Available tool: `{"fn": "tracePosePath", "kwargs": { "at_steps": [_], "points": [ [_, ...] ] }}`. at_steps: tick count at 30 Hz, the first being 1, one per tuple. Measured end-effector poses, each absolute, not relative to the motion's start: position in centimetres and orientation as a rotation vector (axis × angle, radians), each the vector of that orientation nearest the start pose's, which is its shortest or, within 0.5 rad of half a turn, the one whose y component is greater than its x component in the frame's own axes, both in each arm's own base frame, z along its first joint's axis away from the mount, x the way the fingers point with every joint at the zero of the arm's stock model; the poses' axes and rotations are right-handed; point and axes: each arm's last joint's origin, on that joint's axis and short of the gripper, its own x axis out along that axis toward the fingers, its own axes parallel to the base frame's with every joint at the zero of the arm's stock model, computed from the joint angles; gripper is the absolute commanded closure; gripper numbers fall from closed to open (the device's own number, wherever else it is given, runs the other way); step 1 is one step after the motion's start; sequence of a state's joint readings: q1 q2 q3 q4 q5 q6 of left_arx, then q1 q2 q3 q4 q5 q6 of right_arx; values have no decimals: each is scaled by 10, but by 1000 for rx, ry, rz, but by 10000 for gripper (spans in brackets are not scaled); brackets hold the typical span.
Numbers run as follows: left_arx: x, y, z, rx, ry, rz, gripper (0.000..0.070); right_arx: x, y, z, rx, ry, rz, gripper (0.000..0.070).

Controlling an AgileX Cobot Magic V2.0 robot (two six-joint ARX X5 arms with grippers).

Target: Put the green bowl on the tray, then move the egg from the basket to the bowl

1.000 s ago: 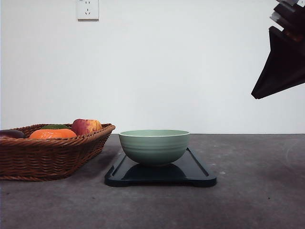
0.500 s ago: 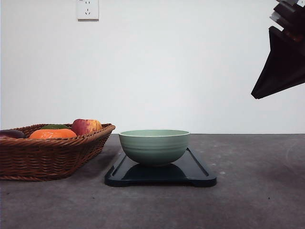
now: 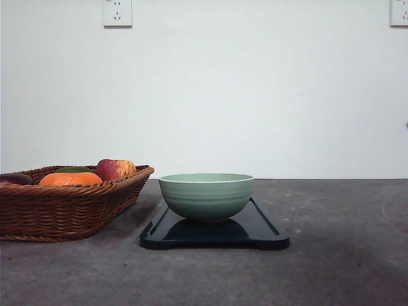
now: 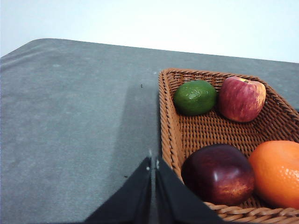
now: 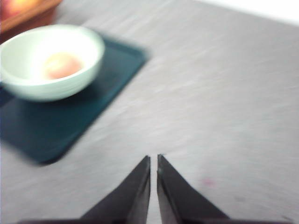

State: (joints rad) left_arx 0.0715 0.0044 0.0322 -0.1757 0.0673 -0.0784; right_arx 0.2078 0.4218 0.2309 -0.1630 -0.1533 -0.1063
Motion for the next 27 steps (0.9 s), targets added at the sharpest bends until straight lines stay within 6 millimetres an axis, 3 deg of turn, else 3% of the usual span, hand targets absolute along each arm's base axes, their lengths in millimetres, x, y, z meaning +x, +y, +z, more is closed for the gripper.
{"fn": "tracePosePath", "kwargs": {
  "at_steps": [10,27],
  "points": [
    [95,5,157,-89,147,10,700,101,13,149,-79,203,214,684],
    [95,5,157,-88,147,10,700,95,11,153,-69,148,153,684]
  ]
}}
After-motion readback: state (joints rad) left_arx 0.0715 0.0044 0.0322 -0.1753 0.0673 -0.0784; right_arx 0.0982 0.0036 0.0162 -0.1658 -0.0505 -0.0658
